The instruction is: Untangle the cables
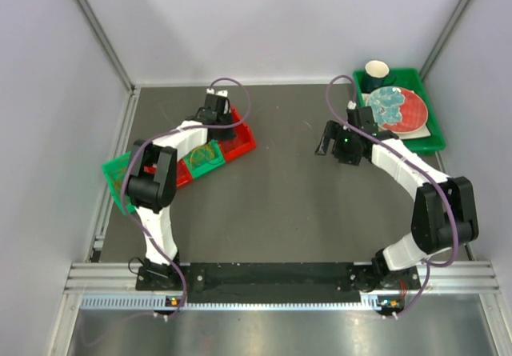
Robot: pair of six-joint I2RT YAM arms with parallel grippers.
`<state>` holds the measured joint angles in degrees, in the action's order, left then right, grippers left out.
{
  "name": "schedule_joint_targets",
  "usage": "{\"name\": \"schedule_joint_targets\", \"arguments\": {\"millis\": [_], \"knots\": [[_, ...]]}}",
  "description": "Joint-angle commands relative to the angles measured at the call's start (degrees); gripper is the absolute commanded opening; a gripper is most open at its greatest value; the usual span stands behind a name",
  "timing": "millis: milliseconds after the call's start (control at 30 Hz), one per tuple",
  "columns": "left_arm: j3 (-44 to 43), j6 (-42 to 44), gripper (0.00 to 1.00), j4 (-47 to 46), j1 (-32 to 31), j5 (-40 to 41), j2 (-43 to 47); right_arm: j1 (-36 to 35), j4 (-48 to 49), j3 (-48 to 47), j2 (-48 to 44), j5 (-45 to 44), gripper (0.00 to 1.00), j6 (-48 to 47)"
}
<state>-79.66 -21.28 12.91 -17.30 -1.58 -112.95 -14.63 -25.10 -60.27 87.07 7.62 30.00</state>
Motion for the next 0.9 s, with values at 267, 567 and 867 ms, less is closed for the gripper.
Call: {"name": "schedule_joint_targets", "arguments": {"millis": [267,567,867], "knots": [[-11.92,2.99,0.51,5.11,-1.86,4.75,2.38,-1.36,0.85,-3.27,-2.43,-0.85,0.86,0.5],[-13.34,1.25,0.64,7.92,-2.04,11.83,6.41,-1.45,0.93,-2.66,-3.31,-0.5,0.86,0.76],[1.6,-12.2,0.57,8.2,-1.77,27.94,17.49,-2.15,1.64,-2.31,-3.48,0.03,0.86,1.03]]}}
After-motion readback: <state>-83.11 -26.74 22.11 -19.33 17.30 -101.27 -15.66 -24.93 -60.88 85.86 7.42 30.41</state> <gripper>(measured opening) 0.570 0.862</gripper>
